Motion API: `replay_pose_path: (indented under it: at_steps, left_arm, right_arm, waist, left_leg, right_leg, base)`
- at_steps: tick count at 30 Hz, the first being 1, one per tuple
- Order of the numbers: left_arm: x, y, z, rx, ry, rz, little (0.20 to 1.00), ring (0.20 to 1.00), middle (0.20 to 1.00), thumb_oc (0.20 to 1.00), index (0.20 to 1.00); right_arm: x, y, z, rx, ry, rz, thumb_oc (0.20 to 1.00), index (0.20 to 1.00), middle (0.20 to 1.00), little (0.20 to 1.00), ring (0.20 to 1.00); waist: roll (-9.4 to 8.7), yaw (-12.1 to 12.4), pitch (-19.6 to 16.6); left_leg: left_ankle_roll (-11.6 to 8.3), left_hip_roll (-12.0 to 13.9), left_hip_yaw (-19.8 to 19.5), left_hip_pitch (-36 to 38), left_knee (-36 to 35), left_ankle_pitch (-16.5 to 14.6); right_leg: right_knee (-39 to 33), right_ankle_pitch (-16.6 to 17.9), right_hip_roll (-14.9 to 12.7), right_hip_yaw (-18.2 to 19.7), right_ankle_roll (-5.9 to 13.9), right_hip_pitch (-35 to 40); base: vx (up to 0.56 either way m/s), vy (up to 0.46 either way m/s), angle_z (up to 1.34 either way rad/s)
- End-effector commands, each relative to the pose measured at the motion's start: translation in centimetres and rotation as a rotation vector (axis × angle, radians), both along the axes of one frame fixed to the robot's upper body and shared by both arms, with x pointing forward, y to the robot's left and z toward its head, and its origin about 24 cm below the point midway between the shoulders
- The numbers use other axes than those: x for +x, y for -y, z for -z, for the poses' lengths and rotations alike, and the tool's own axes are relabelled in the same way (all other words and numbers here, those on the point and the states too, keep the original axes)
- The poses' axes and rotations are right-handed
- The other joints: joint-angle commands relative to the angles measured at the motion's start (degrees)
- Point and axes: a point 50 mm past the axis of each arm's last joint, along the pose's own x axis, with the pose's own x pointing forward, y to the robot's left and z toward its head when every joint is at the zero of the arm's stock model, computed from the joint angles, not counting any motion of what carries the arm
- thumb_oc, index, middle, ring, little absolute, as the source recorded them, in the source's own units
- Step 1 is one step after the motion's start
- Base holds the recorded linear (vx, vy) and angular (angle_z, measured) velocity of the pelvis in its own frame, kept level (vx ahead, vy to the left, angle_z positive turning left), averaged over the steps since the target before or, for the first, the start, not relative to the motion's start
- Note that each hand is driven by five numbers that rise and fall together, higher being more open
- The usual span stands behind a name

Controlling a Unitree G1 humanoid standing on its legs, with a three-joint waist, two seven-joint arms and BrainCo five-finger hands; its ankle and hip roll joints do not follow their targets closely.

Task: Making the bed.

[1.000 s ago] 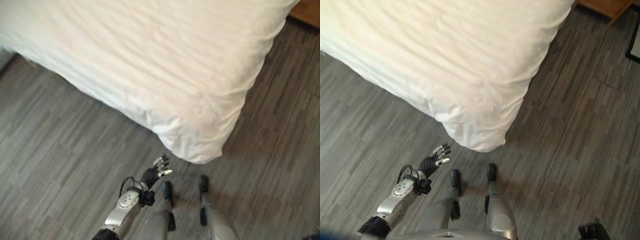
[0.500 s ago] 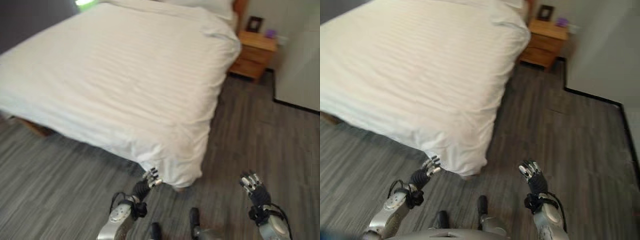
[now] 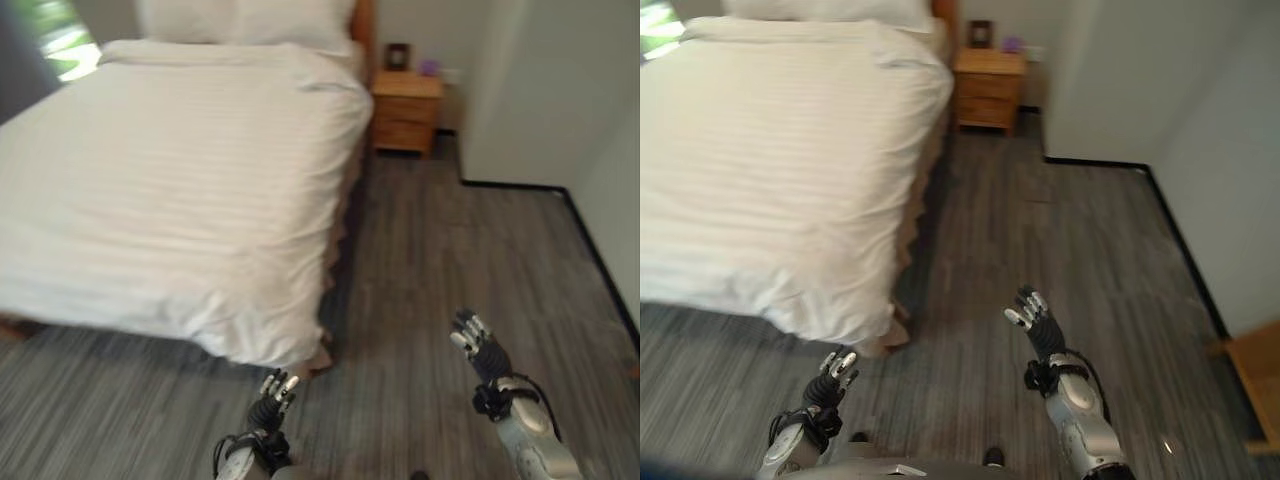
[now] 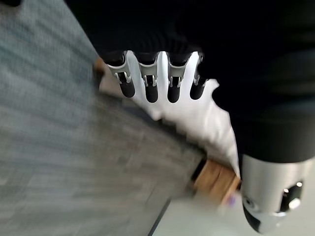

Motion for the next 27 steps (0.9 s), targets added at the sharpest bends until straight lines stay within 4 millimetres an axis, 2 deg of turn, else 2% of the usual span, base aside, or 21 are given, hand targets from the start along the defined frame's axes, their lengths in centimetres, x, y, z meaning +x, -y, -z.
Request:
replay_pose_path:
  at_steps: [1,2,4,6,9,12,14,17,18,19,20,21,22,24,26,27]
  left_arm:
    - [3.2,-0.7,-2.8,0.011,0.174,0.021,1.000,1.000,1.000,1.000,1.000]
    - [3.4,-0.3,-2.8,-0.003,0.174,0.027,1.000,1.000,1.000,1.000,1.000]
    - [3.8,0.5,-2.8,-0.004,0.171,0.055,1.000,1.000,1.000,1.000,1.000]
    - [5.0,1.6,-3.9,0.047,0.217,0.132,1.000,1.000,1.000,1.000,1.000]
    - [5.0,1.4,-4.1,0.047,0.223,0.129,1.000,1.000,1.000,1.000,1.000]
    - [4.7,1.0,-3.8,0.034,0.205,0.086,1.000,1.000,1.000,1.000,1.000]
    - [4.0,0.8,-3.0,-0.005,0.170,0.048,1.000,1.000,1.000,1.000,1.000]
    - [3.5,0.7,-2.7,0.011,0.157,0.061,1.000,1.000,1.000,1.000,1.000]
    - [4.5,-4.1,-5.3,0.211,0.252,-0.142,1.000,1.000,1.000,1.000,1.000]
    - [4.5,-3.6,-4.8,0.143,0.238,-0.198,1.000,1.000,1.000,1.000,1.000]
    - [4.6,-2.9,-4.9,0.094,0.246,-0.197,1.000,1.000,1.000,1.000,1.000]
    - [4.5,-2.6,-4.6,0.127,0.234,-0.095,1.000,1.000,1.000,1.000,1.000]
    - [4.5,-2.6,-4.6,0.127,0.234,-0.095,1.000,1.000,1.000,1.000,1.000]
    - [4.8,-3.1,-5.3,0.258,0.250,-0.018,1.000,1.000,1.000,1.000,1.000]
    - [5.5,-3.0,-6.0,0.261,0.287,-0.010,1.000,1.000,1.000,1.000,1.000]
    - [6.2,-2.8,-6.6,0.240,0.318,-0.002,1.000,1.000,1.000,1.000,1.000]
  right_arm:
    - [0.9,-0.7,-1.7,-0.065,0.098,-0.046,1.000,1.000,1.000,1.000,1.000]
    - [0.8,-0.5,-1.9,-0.103,0.104,-0.043,1.000,1.000,1.000,1.000,1.000]
    - [0.5,-0.2,-1.6,-0.131,0.093,-0.014,1.000,1.000,1.000,1.000,1.000]
    - [-0.2,-0.5,-0.7,-0.088,0.052,0.049,1.000,1.000,1.000,1.000,1.000]
    - [-0.6,-0.9,-0.3,-0.031,0.040,0.058,1.000,1.000,1.000,1.000,1.000]
    - [-0.6,-1.6,-0.4,-0.046,0.044,-0.006,1.000,1.000,1.000,1.000,1.000]
    - [-0.2,-1.3,-1.3,-0.147,0.083,-0.052,1.000,1.000,1.000,1.000,1.000]
    - [0.1,-0.7,-1.5,-0.168,0.091,-0.029,1.000,1.000,1.000,1.000,1.000]
    - [0.9,0.6,-1.1,0.057,0.083,0.182,1.000,1.000,1.000,1.000,1.000]
    - [1.6,0.4,-2.0,0.060,0.127,0.183,1.000,1.000,1.000,1.000,1.000]
    - [1.8,0.3,-2.5,0.068,0.150,0.187,1.000,1.000,1.000,1.000,1.000]
    - [1.9,0.8,-2.8,0.013,0.160,0.172,1.000,1.000,1.000,1.000,1.000]
    - [1.9,0.8,-2.8,0.013,0.160,0.172,1.000,1.000,1.000,1.000,1.000]
    - [1.5,1.3,-2.7,-0.081,0.152,0.131,1.000,1.000,1.000,1.000,1.000]
    - [1.1,1.5,-2.2,-0.142,0.122,0.101,1.000,1.000,1.000,1.000,1.000]
    - [0.8,1.9,-2.1,-0.197,0.104,0.089,1.000,1.000,1.000,1.000,1.000]
  waist:
    - [0.46,1.1,-0.2]
    - [1.02,0.5,-0.7]
    - [2.21,-1.1,-1.5]
    - [3.59,-3.2,-2.0]
    - [3.83,-3.5,-1.9]
    - [3.66,-2.9,-2.0]
    - [3.25,-2.2,-2.1]
    - [2.97,-1.9,-2.2]
    - [1.56,1.5,-0.7]
    - [1.46,1.9,-1.0]
    - [1.45,1.6,-1.3]
    - [1.52,0.7,-1.6]
    - [1.53,0.7,-1.6]
    - [1.56,0.2,-1.9]
    - [1.64,-0.2,-1.8]
    - [2.21,-0.6,-0.8]
  left_leg:
    - [5.37,-3.1,2.0,-0.8,1.1,-3.5]
    - [6.08,-4.1,2.9,0.4,-1.0,-4.5]
    - [6.50,-4.4,4.4,2.6,-5.5,-4.4]
    - [6.79,-5.0,1.5,3.9,-7.9,-3.9]
    - [6.99,-5.1,0.6,4.5,-7.9,-4.1]
    - [7.17,-5.2,-0.2,5.2,-8.0,-4.1]
    - [7.09,-5.1,-0.7,5.4,-8.0,-4.0]
    - [7.03,-5.0,-1.0,5.6,-8.2,-4.0]
    - [6.91,-3.1,3.6,6.8,-10.5,-7.1]
    - [6.74,-2.7,4.6,6.7,-10.7,-6.9]
    - [6.63,-2.7,4.8,6.4,-10.9,-6.6]
    - [6.35,-2.4,5.3,6.3,-11.0,-6.1]
    - [6.33,-2.4,5.3,6.3,-11.0,-6.1]
    - [6.22,-2.4,5.7,6.7,-11.0,-5.9]
    - [6.19,-2.5,5.5,6.8,-10.9,-5.9]
    - [6.92,-2.6,5.2,6.9,-10.7,-6.3]
  right_leg:
    - [0.7,0.7,0.9,-0.5,4.14,0.9]
    - [0.7,0.5,1.5,-0.9,4.14,0.9]
    - [0.7,0.5,2.4,-1.2,4.10,0.7]
    - [1.3,-0.3,2.9,-0.5,3.56,1.4]
    - [2.4,-0.8,2.8,0.0,3.11,1.7]
    - [2.7,-1.1,2.9,0.0,2.76,2.3]
    - [2.1,-1.0,2.9,-0.3,2.72,2.9]
    - [1.8,-1.0,2.9,-0.8,2.81,3.3]
    - [6.5,-1.5,0.6,-6.4,5.55,0.0]
    - [5.6,-0.8,0.2,-7.9,5.81,0.5]
    - [4.5,-0.7,0.6,-7.5,5.54,0.7]
    - [2.5,-0.2,1.2,-7.3,5.15,1.4]
    - [2.4,-0.2,1.3,-7.3,5.14,1.5]
    - [1.6,0.1,1.4,-7.7,4.90,2.3]
    - [1.6,0.1,1.1,-7.7,4.93,2.4]
    - [8.2,-0.1,0.0,-8.1,5.43,-0.2]
  base:
    - [0.00,-0.074,-0.11]
    - [-0.01,-0.033,-0.12]
    - [0.00,-0.006,0.12]
    - [0.01,0.032,0.46]
    - [0.02,0.006,0.23]
    - [0.02,-0.017,0.08]
    - [0.01,-0.030,0.05]
    - [0.01,-0.029,0.12]
    - [-0.03,-0.036,0.11]
    - [-0.05,-0.055,0.04]
    - [-0.10,-0.074,-0.12]
    - [-0.07,-0.047,-0.10]
    - [-0.05,-0.033,-0.09]
    - [0.00,-0.006,-0.06]
    - [-0.05,0.024,-0.07]
    - [-0.08,0.042,-0.01]
